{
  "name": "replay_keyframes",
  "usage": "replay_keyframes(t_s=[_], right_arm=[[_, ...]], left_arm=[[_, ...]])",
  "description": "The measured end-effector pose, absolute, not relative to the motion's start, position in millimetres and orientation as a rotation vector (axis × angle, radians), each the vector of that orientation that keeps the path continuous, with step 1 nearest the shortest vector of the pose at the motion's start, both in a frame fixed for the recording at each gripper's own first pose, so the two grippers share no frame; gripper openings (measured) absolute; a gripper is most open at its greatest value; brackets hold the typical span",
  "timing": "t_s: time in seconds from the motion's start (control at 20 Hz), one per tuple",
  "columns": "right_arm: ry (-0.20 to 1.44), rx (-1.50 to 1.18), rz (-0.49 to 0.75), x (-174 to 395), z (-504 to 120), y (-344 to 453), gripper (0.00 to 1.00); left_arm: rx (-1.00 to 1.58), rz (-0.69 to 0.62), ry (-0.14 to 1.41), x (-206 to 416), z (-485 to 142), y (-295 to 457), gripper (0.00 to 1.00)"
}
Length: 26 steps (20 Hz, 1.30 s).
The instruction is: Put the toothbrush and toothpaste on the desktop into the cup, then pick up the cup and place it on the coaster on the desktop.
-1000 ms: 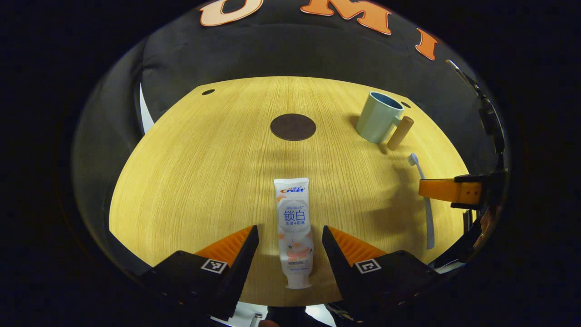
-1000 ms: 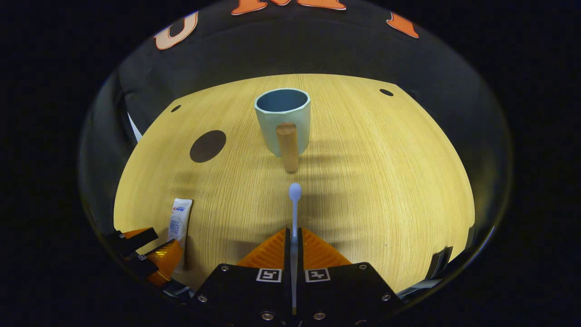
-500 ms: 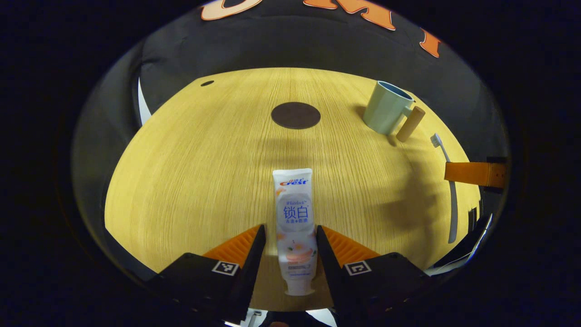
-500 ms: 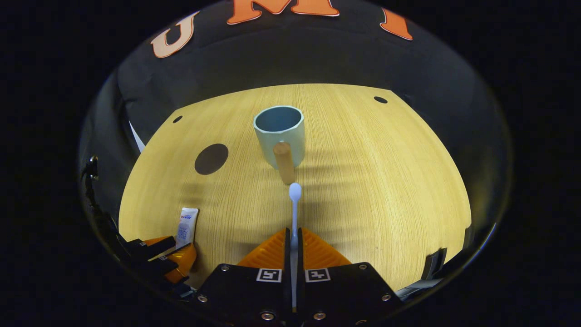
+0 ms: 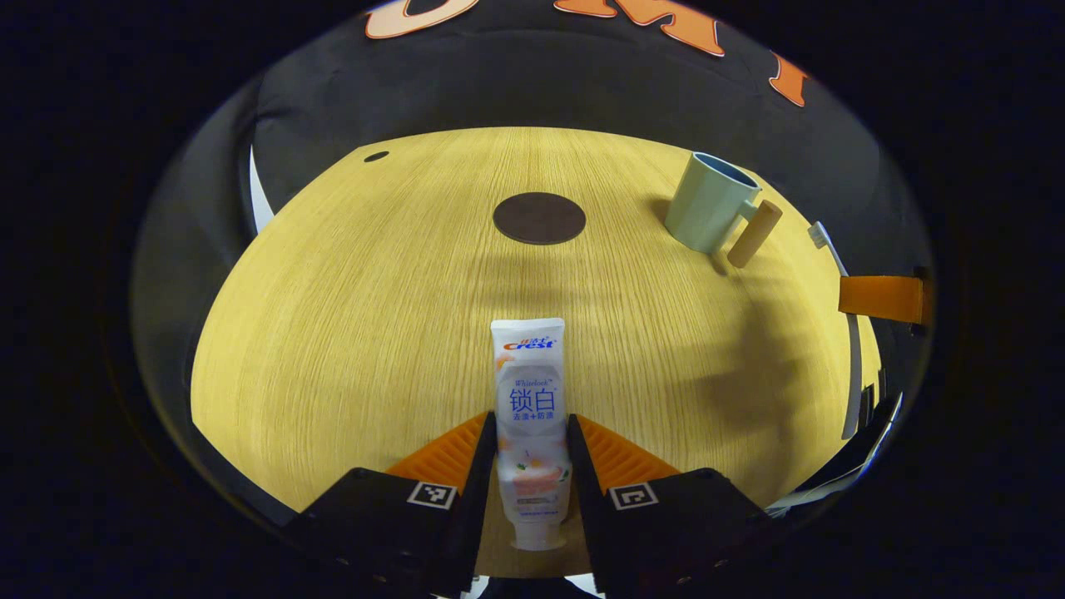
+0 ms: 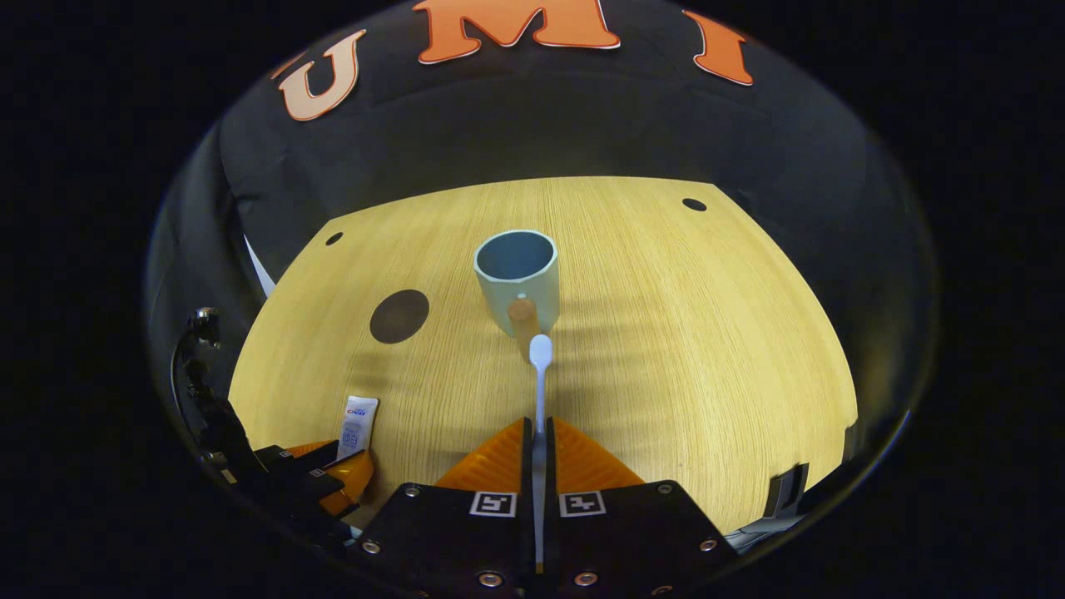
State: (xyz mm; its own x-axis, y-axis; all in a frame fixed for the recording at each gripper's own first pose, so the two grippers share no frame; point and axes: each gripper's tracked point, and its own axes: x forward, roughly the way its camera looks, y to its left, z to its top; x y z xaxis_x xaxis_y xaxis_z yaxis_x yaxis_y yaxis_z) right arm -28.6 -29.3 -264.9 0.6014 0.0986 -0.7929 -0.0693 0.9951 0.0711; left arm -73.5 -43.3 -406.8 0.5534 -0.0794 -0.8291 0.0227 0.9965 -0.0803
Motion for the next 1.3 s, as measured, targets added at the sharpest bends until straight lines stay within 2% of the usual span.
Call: replay_keyframes(t_s=[0.25, 0.85, 1.3], right_arm=[[0.865, 0.017, 0.115, -20.5, -248.8, -27.4, 0.04], [0.725, 0.019, 0.136, 14.8, -209.1, -16.7, 0.04], [0.592, 0.025, 0.143, 82.5, -154.3, 0.6, 0.04]], left_arm=[[-0.066, -0.071, 0.996, -72.8, -409.5, -43.4, 0.47], [-0.067, -0.065, 0.917, -67.1, -385.2, -43.3, 0.47], [-0.081, -0.054, 0.861, -57.2, -366.5, -40.9, 0.47]])
